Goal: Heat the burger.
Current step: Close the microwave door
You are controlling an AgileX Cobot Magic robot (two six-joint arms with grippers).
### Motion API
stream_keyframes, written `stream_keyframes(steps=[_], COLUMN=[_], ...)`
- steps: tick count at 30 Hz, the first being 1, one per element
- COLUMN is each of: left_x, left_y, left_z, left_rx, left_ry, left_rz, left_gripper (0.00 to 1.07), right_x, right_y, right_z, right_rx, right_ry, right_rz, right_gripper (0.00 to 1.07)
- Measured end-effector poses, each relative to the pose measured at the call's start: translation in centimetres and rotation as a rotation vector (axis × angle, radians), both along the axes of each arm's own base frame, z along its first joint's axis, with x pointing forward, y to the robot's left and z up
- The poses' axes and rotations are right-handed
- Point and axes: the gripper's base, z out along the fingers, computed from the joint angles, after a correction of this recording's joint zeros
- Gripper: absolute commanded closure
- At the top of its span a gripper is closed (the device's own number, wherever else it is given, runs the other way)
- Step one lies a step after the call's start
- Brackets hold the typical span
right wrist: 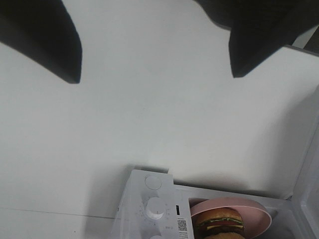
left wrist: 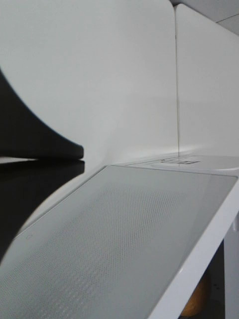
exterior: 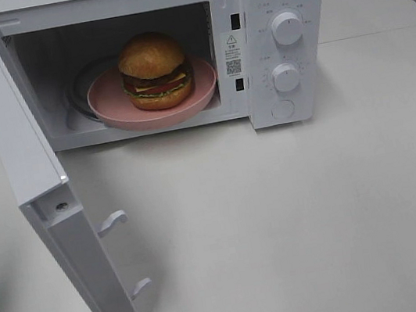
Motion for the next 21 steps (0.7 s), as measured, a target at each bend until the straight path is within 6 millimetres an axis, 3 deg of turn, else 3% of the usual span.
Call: stream_keyframes(steps=[12, 21], left_x=[4.2, 5.2], left_y=[-0.1, 0.1], left_z=[-4.3, -5.3], left_rx=[0.018, 0.034], left_ry=[0.205, 0.228], left_rz=[-0.043, -0.03], left_gripper=[1.06, 1.06], right_x=[0.0, 0.0], right_y=[0.0, 0.0], right_z=[0.0, 0.0], right_rx=[0.0, 0.0], right_ry=[0.0, 0.0], right_rz=[0.0, 0.0], right_gripper=[0.31, 0.31])
